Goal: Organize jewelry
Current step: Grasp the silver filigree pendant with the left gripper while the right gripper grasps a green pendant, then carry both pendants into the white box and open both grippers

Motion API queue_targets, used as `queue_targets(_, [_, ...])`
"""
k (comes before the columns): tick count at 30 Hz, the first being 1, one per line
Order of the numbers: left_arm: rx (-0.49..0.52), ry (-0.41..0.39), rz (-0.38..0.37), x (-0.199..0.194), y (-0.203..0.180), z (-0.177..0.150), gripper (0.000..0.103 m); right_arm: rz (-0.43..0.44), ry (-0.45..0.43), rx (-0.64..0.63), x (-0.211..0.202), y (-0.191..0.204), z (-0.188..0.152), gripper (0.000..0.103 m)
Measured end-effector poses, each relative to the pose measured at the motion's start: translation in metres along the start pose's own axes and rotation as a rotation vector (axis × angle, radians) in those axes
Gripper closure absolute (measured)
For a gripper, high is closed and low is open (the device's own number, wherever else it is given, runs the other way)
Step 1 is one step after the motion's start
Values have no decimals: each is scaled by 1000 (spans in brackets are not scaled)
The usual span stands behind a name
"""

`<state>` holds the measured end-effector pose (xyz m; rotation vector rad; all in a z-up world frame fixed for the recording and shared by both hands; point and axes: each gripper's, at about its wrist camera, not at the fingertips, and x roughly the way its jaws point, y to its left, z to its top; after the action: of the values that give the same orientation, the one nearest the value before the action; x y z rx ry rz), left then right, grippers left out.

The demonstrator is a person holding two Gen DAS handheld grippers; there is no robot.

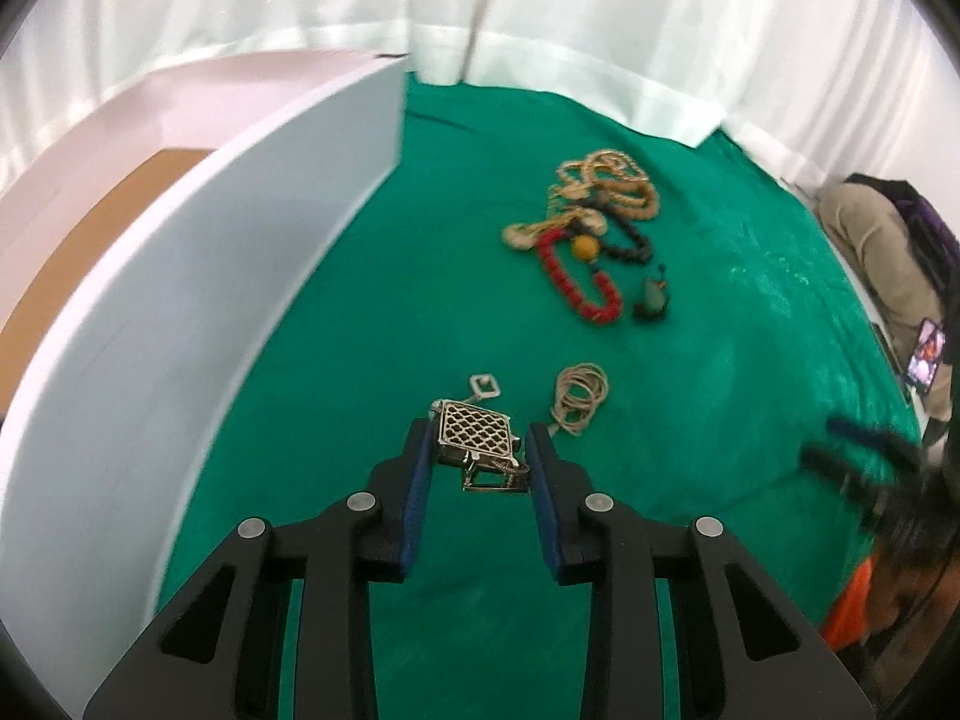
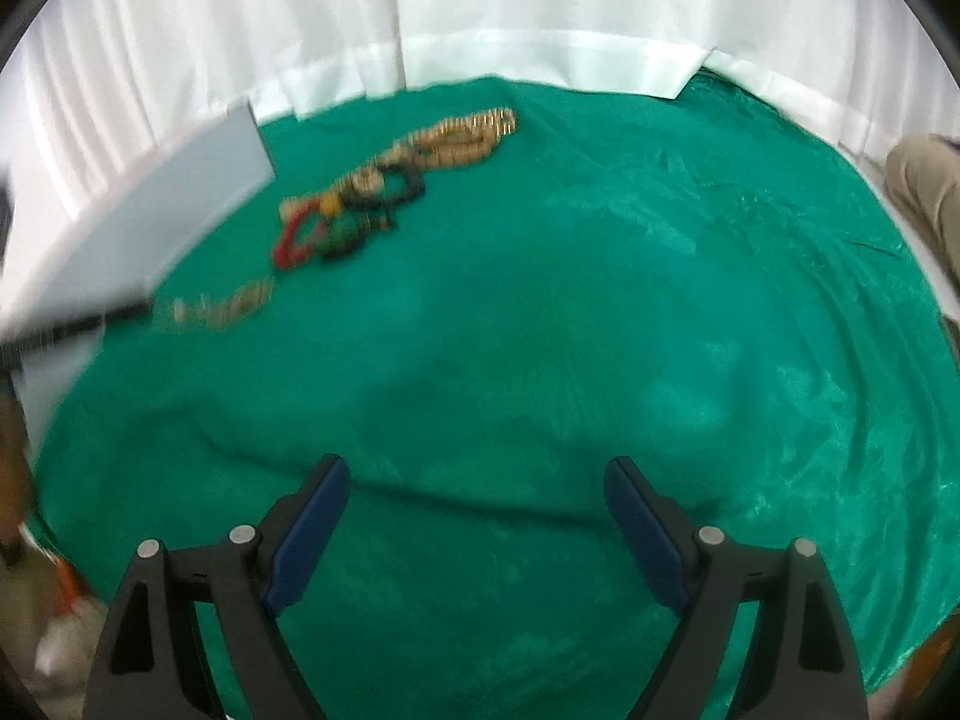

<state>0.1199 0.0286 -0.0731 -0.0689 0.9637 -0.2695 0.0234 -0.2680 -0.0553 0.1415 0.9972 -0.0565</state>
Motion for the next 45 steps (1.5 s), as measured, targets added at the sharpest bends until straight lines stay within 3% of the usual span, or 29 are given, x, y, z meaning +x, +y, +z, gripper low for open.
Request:
queue_targets(2, [-17,-9,3,-9,10,-8,72,47,-12,0,0,6,16,20])
queue_targets(3, [-27,-15,1,-15,15,-12,72,78,-18,0,2,10,25,34])
queue_targets(5, [-44,-29,-2,-23,23,-18,72,144,3,12,15,20,48,50])
queue_targets(8, [-51,-49,8,-31,29,-24,72,186,28,37,41,38,73,52])
queue_targets(11, [-55,-55,12,-34,31,-29,72,159,29,37,64,56,88,52])
queue_targets(14, [-49,-57,19,-35,30,-33,72,102,60,128,91,60,100,52])
queue_targets(18, [-43,-44,9,-32,29,-37,72,19,99,109,107,69,98,76])
queue_targets(21, [-52,-53,-11,-37,30,-37,72,45,114,104,98,68,96,94])
queue_targets(33, [-86,-135,-115,-112,29,-16,72,252,-18,20,-18,75,104,94])
queue_targets(39, [-126,-256,-132,-191,42,1,72,358,-67,-94,-50,122,108,94])
queue_targets(42, [-128,-325,-101,-234,60,9,72,418,-79,-160,-61,153,109,94])
queue_targets(45, [-124,-346,-66,-253,80,23,72,484,-81,-223,-65,186,114,94])
